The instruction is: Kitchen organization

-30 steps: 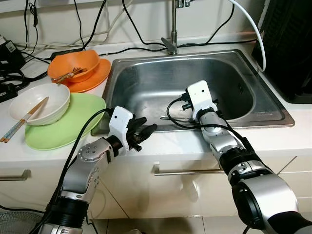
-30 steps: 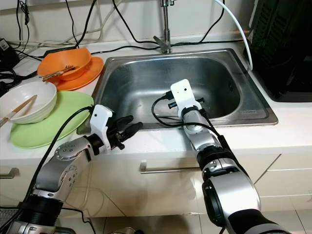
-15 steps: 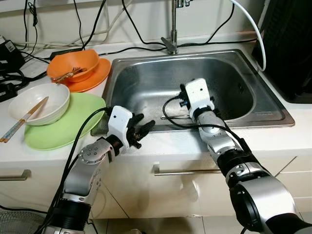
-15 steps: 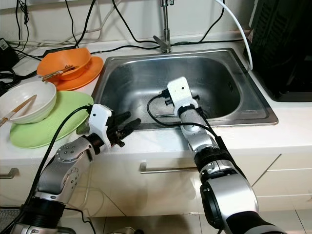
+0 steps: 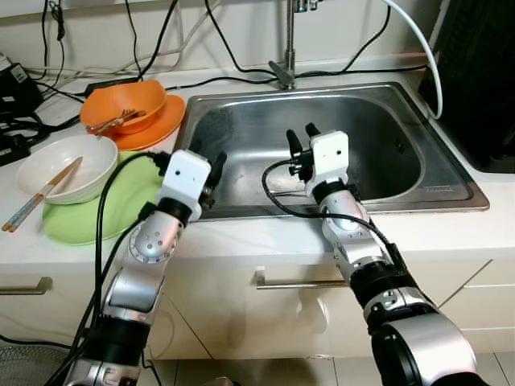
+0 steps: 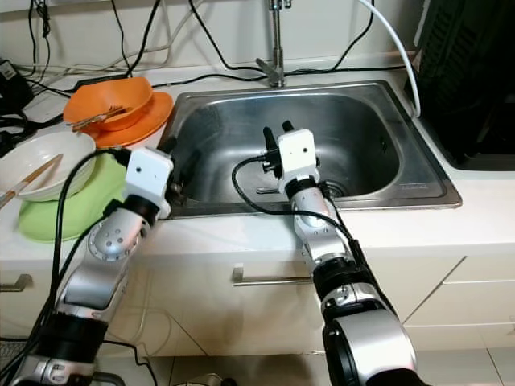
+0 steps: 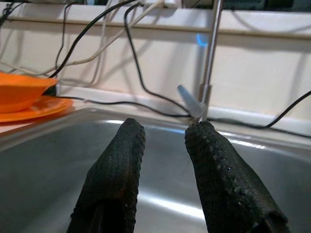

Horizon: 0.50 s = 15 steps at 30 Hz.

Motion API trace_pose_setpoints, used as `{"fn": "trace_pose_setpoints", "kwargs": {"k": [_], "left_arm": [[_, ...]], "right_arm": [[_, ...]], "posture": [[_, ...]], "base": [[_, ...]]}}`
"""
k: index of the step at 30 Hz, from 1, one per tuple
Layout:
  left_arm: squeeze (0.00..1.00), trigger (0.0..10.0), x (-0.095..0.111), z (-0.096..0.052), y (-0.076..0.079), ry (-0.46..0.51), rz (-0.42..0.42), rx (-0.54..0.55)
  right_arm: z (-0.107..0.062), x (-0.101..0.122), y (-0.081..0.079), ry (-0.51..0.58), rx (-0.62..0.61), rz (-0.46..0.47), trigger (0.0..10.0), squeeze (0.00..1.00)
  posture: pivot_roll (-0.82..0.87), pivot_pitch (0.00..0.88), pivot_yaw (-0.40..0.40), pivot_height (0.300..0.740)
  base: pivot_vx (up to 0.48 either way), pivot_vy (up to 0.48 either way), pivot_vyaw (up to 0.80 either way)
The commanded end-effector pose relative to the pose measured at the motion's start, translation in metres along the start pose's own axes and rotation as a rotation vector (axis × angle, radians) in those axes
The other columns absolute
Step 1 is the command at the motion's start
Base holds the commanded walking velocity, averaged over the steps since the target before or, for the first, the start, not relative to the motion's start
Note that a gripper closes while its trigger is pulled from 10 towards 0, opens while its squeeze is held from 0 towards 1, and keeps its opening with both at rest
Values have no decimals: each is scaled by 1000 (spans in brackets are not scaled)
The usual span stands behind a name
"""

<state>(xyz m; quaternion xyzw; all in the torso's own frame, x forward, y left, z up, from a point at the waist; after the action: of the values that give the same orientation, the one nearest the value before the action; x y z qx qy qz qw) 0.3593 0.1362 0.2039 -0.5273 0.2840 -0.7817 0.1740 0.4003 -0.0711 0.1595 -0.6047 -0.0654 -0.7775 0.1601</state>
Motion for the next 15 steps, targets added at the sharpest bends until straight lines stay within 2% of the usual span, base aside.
{"fn": "trace_pose_setpoints", "kwargs": {"k": [1, 2, 5, 6, 10, 15], "left_arm": [[0, 10000, 8, 3, -25, 33, 57, 96], [0, 10000, 8, 3, -25, 33, 57, 96], [0, 10000, 19, 5, -50, 76, 106, 174], [0, 10000, 19, 5, -50, 76, 106, 174], [0, 10000, 29, 5, -89, 104, 152, 269], [0, 10000, 32, 1, -119, 109, 175, 322]], "right_arm": [[-3, -5, -4, -13, 10, 20, 10000, 0], [-3, -5, -4, -13, 10, 20, 10000, 0], [-5, -11, -7, -29, 17, 34, 10000, 0], [-5, -11, -7, -29, 17, 34, 10000, 0], [-8, -19, -12, -60, 24, 40, 10000, 0], [-10, -23, -14, -67, 28, 49, 10000, 0]], "posture": [[213, 8, 89, 740], [213, 8, 89, 740], [224, 12, 86, 740], [224, 12, 86, 740], [240, 14, 86, 740], [246, 17, 90, 740]], "base": [[0, 0, 0], [0, 0, 0], [0, 0, 0], [0, 0, 0], [0, 0, 0], [0, 0, 0]]}}
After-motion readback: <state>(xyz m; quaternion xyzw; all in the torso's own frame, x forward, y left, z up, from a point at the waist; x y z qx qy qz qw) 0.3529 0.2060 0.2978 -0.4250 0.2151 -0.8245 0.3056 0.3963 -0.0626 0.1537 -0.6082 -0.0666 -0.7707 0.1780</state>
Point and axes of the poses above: a point about 5 cm out from each wrist's last joint towards the gripper, its own z axis pointing out of the wrist towards the gripper, its own x axis along the axis of the wrist's last joint, y = z × x, the point moved 4 cm from there along z, pointing out of the wrist towards the gripper, and after that the axes turned 14 degrees about z, right-handed, at the moved point
